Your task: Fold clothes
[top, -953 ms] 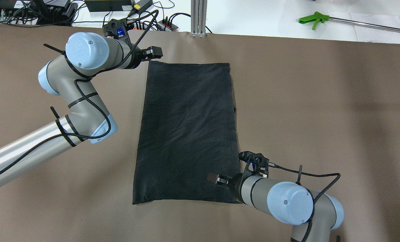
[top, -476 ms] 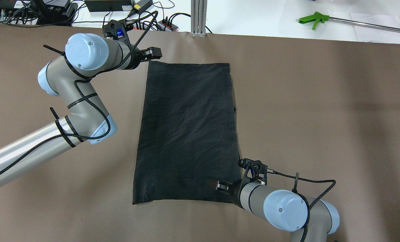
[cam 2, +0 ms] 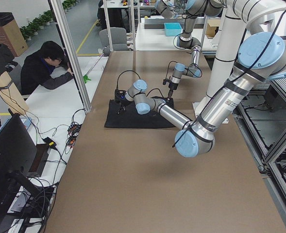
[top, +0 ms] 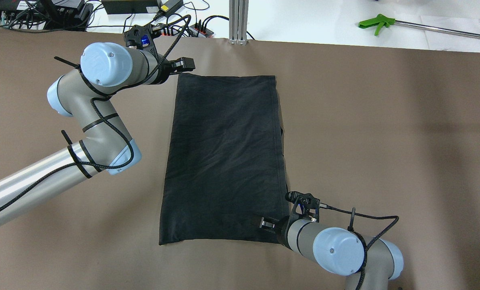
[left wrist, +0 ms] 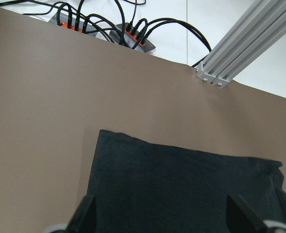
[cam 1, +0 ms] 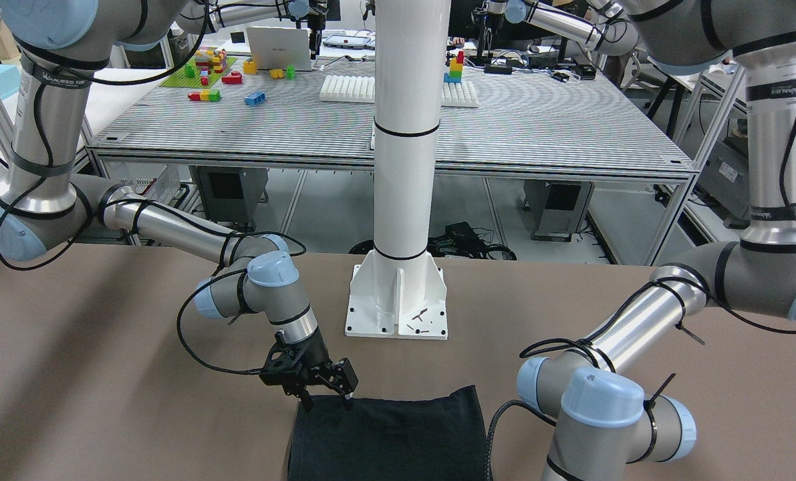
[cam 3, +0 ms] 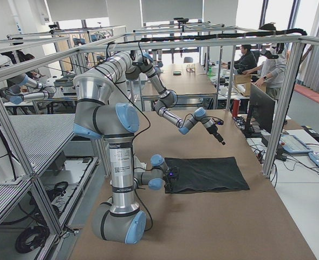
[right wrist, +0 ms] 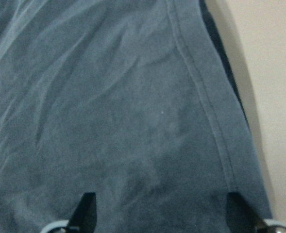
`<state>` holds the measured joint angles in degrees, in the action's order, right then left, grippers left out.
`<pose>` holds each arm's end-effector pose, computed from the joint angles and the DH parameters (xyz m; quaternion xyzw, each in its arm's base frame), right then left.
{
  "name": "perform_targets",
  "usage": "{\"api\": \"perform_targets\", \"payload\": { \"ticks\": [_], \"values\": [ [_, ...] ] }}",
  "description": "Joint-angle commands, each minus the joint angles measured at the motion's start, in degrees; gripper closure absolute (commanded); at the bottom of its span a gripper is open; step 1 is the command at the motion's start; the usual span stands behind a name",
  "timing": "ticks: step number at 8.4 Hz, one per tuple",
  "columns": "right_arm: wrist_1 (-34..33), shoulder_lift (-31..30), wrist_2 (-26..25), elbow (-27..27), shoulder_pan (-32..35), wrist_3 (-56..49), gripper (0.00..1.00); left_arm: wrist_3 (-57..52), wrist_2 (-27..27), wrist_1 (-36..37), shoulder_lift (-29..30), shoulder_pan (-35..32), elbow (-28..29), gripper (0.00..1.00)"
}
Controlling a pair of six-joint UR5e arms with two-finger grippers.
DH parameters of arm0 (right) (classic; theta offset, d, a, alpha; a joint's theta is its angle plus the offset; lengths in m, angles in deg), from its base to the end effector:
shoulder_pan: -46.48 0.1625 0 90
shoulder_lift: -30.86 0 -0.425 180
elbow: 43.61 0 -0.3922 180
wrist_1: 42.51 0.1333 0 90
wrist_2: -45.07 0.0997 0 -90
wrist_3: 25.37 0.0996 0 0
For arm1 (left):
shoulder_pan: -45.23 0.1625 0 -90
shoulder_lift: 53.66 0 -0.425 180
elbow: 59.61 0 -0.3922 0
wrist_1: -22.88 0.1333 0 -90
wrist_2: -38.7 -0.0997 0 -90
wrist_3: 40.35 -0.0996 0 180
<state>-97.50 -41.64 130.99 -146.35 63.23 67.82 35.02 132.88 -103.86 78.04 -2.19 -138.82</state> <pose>-0.5327 -0.3069 0.3214 0.0934 -0.5315 0.1646 0.8257 0.4140 -0.6368 0.2239 0.2608 0.4923 -0.2149 0.8022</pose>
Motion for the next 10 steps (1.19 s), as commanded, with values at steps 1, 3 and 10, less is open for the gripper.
{"api": "perform_targets", "payload": {
  "ticks": [1,3,10],
  "values": [
    [2.07,0.34,-0.05,2.96,0.04,-0.11,0.06,-0.05,-0.05,0.09,0.14,0.4,0.2,0.05],
    [2.61,4.1,-0.84,6.39,0.22,0.06,0.22,-0.4,-0.05,0.09,0.32,0.41,0.64,0.05],
    [2.78,5.7,-0.66,5.97,0.83,2.35,1.0,-0.49,0.64,0.35,0.15,0.32,0.29,0.05]
  ]
}}
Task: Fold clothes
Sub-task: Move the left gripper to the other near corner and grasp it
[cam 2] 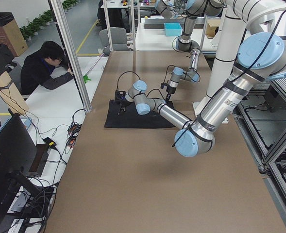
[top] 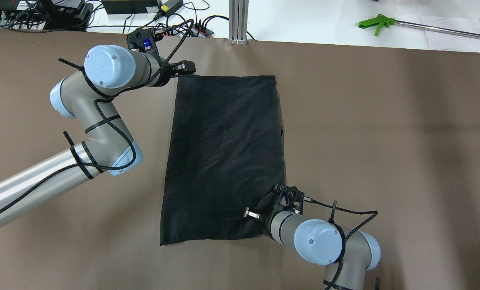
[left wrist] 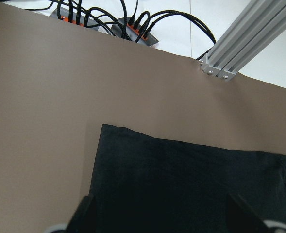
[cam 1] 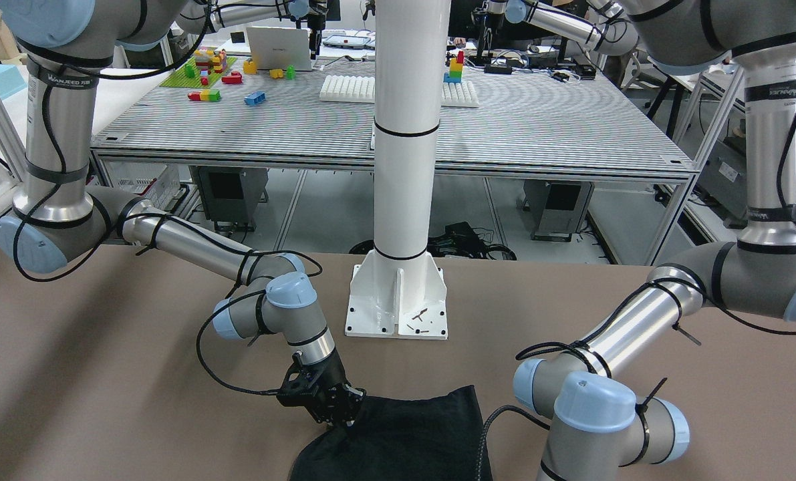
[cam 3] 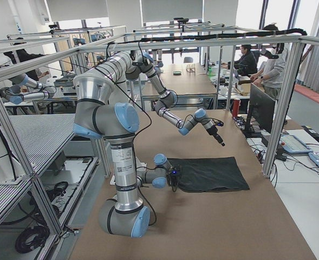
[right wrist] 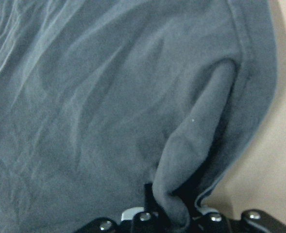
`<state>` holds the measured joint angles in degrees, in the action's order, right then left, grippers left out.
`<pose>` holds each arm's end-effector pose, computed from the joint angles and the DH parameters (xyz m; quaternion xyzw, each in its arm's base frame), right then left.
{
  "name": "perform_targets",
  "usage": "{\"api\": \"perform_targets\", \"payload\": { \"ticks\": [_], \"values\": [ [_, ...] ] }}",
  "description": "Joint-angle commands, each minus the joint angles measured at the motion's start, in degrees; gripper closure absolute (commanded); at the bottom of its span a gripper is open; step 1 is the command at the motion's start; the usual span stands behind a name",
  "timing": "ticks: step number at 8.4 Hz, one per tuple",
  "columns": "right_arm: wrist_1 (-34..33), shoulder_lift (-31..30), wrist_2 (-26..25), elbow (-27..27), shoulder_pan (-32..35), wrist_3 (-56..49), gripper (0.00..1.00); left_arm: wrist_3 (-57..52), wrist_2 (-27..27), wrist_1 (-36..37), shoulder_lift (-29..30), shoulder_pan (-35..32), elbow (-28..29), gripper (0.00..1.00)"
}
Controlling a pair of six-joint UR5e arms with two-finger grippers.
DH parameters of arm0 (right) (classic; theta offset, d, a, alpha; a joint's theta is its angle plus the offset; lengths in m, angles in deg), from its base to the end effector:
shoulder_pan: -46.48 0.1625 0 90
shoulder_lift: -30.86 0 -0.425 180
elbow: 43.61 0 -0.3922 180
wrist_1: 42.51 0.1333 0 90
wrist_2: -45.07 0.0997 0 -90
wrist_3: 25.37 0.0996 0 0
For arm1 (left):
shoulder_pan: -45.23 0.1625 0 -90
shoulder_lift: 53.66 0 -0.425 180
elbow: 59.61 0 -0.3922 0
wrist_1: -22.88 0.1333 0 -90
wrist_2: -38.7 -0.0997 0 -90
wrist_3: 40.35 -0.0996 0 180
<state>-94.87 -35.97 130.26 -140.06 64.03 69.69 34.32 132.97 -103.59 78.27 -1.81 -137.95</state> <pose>-0.5658 -0.3275 0.3058 0.0949 -0.5463 0.1859 0.8112 0.4213 -0.6371 0.2286 0.2580 0.4863 -0.2083 0.8084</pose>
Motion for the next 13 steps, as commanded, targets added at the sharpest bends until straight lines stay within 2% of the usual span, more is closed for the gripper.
{"api": "perform_targets", "payload": {
  "ticks": [1,2,3,4,6,8,10,11,13],
  "values": [
    [0.59,-0.05,0.15,-0.66,0.12,0.4,1.0,1.26,1.0,0.26,-0.27,-0.15,-2.42,0.05],
    [0.85,-0.14,0.15,-1.1,0.21,0.13,1.0,6.4,5.79,-0.09,-2.27,-0.15,-5.48,0.05],
    [0.86,-0.23,0.23,-1.98,0.39,-0.22,1.0,12.89,8.8,-0.27,-6.2,0.03,-11.17,0.05],
    [0.77,-0.23,0.41,-2.68,0.82,-0.39,1.0,16.78,7.87,-0.27,-12.07,3.42,-19.23,0.05],
    [0.77,-0.23,0.59,-2.95,1.53,-0.48,1.0,25.04,-0.54,-0.36,-19.14,11.93,-28.86,0.05],
    [0.77,-0.14,0.67,-2.95,1.79,-1.36,1.0,34.29,-11.6,-1.06,-21.35,21.69,-31.09,0.05],
    [0.77,-0.23,0.59,-2.95,1.79,-1.36,1.0,34.23,-18.22,-16.96,-30.54,28.57,-29.95,0.05],
    [0.77,-0.14,0.67,-2.95,1.79,-1.36,1.0,33.7,-20.07,-17.14,-33.81,29.98,-30.3,0.05],
    [0.68,-0.05,0.59,-2.95,1.62,-1.28,1.0,33.0,-23.07,-16.1,-35.95,33.06,-30.3,0.05]
  ]
}}
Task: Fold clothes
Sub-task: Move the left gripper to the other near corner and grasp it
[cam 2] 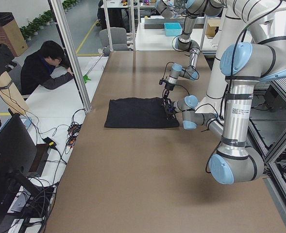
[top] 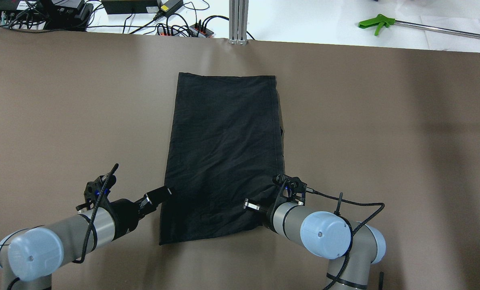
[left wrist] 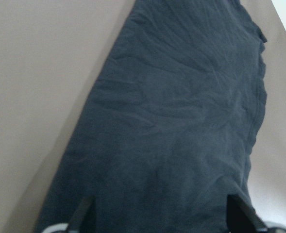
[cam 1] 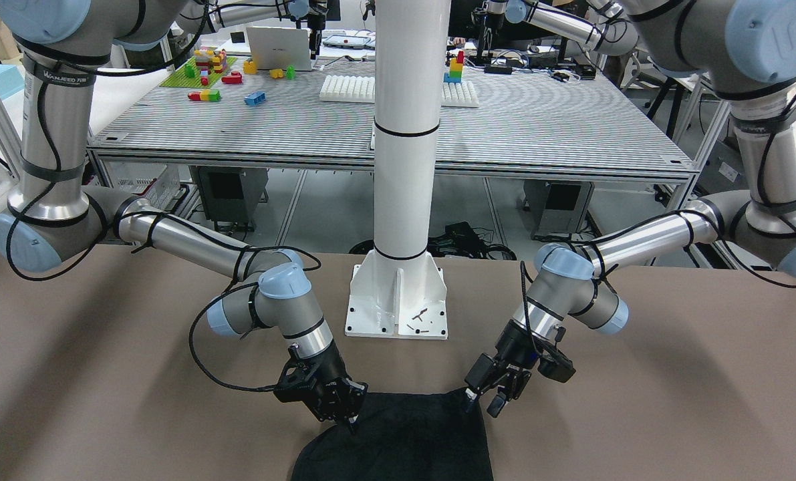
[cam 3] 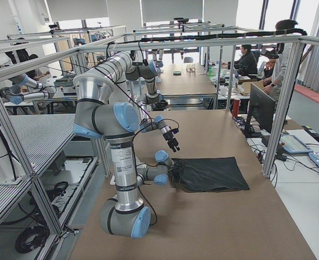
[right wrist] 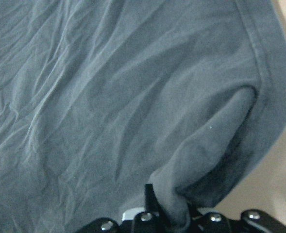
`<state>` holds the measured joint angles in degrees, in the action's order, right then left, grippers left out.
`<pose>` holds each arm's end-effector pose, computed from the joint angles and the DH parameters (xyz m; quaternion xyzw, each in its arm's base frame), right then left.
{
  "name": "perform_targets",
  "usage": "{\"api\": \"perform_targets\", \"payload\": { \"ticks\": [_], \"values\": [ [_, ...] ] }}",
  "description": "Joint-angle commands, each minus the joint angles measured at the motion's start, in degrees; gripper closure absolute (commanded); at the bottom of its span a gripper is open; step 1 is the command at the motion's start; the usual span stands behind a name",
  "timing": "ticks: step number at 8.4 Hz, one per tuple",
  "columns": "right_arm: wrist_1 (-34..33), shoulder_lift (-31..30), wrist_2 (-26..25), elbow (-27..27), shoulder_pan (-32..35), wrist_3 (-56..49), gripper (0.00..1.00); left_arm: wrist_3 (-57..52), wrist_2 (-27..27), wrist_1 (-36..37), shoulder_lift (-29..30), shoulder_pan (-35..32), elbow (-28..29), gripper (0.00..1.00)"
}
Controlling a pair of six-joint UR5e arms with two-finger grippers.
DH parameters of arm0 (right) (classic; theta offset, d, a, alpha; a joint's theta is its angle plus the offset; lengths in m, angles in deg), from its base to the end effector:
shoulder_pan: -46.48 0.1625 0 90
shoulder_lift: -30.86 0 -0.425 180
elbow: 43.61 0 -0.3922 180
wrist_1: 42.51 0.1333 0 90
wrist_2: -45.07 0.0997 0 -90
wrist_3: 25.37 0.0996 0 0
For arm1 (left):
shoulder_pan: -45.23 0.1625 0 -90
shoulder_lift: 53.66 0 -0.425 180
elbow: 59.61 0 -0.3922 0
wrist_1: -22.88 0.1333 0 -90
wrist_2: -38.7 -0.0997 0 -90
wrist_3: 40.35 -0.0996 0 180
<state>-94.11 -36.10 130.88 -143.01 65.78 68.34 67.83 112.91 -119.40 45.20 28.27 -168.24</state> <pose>-0.5424 -0.3389 0.2816 0.1081 -0.5698 0.1832 0.7938 0.4558 -0.3067 0.3203 0.0986 0.6363 -0.3134 0.6980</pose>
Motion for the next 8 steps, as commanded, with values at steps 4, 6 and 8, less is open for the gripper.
{"api": "perform_targets", "payload": {
  "ticks": [4,6,8],
  "values": [
    [-0.17,0.07,-0.12,0.0,-0.14,-0.01,1.0,-0.43,-5.39,3.32,-2.26,7.1,0.87,0.06],
    [-0.17,0.07,-0.21,0.0,-0.05,-0.01,1.0,-0.43,-6.88,3.23,-2.18,9.39,1.66,0.06],
    [-0.08,-0.02,-0.3,0.0,-0.13,-0.01,1.0,-0.34,-8.04,3.23,-2.18,10.63,2.37,0.13]
  ]
}}
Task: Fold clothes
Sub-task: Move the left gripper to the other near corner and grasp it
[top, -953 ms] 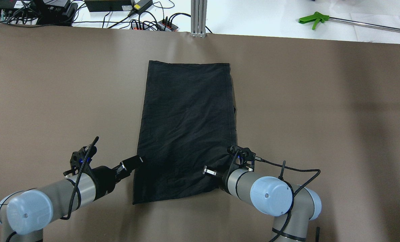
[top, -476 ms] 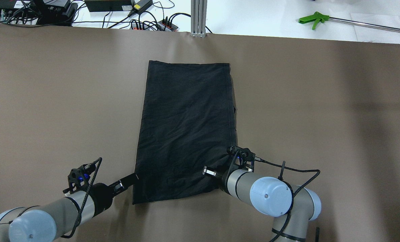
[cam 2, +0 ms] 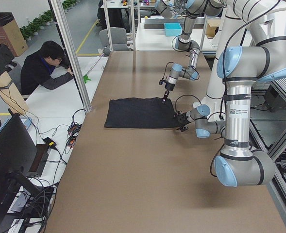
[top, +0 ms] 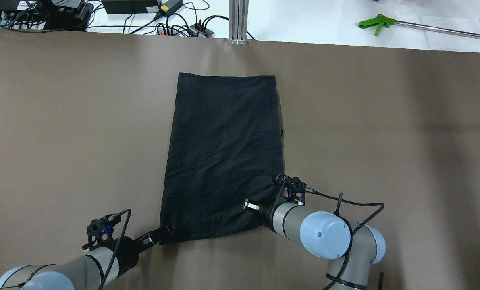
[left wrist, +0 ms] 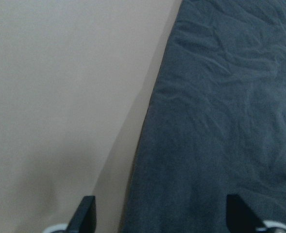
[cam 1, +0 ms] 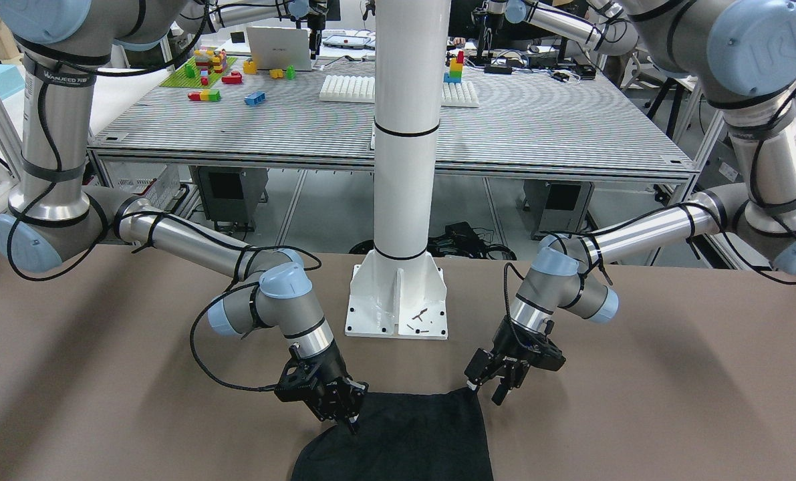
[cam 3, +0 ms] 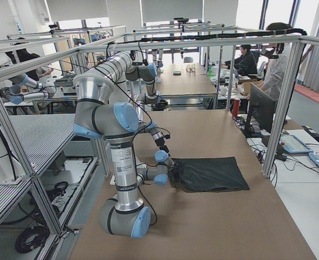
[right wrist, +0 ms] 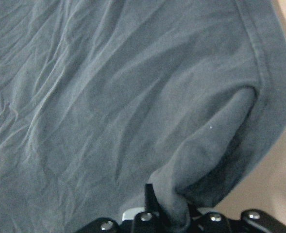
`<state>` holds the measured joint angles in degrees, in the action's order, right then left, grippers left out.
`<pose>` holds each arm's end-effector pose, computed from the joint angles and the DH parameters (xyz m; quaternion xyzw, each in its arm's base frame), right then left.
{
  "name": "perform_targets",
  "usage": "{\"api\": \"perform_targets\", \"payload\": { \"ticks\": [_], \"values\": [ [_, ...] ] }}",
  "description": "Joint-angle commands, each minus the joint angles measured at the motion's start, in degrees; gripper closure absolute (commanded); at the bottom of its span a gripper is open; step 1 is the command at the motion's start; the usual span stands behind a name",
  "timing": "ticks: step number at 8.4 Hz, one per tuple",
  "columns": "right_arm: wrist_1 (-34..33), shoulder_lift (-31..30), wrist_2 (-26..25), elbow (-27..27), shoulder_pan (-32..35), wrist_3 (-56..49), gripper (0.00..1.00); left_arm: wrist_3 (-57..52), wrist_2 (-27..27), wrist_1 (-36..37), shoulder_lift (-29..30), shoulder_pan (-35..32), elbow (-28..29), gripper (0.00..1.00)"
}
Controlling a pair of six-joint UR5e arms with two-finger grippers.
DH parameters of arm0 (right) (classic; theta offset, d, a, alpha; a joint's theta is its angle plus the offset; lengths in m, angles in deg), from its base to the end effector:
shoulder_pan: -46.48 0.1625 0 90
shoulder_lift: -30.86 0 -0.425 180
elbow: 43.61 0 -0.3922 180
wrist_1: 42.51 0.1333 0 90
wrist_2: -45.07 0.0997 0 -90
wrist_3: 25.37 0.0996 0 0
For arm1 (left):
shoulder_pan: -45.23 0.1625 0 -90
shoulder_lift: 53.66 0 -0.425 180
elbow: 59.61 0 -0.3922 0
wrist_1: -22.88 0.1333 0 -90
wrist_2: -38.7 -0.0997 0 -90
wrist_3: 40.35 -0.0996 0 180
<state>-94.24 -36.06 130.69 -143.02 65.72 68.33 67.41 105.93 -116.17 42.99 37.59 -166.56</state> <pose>-0.5428 -0.3387 0.2814 0.1091 -0.5690 0.1837 0.7941 0.4985 -0.2403 0.3598 0.1072 0.5925 -0.2877 0.7448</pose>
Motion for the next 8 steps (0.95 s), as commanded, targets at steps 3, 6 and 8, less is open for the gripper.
{"api": "perform_targets", "payload": {
  "ticks": [3,6,8],
  "values": [
    [0.05,-0.05,-0.11,0.0,-0.16,0.09,1.0,0.08,-6.05,-0.17,0.56,4.75,0.69,0.47],
    [0.14,-0.14,-0.11,-0.17,-0.42,0.17,1.0,0.08,-5.18,-0.17,1.26,4.57,-0.01,1.0],
    [0.14,-0.23,-0.02,-0.17,-0.43,0.17,1.0,-0.01,-3.96,-0.17,1.26,3.96,-0.1,1.0]
  ]
}}
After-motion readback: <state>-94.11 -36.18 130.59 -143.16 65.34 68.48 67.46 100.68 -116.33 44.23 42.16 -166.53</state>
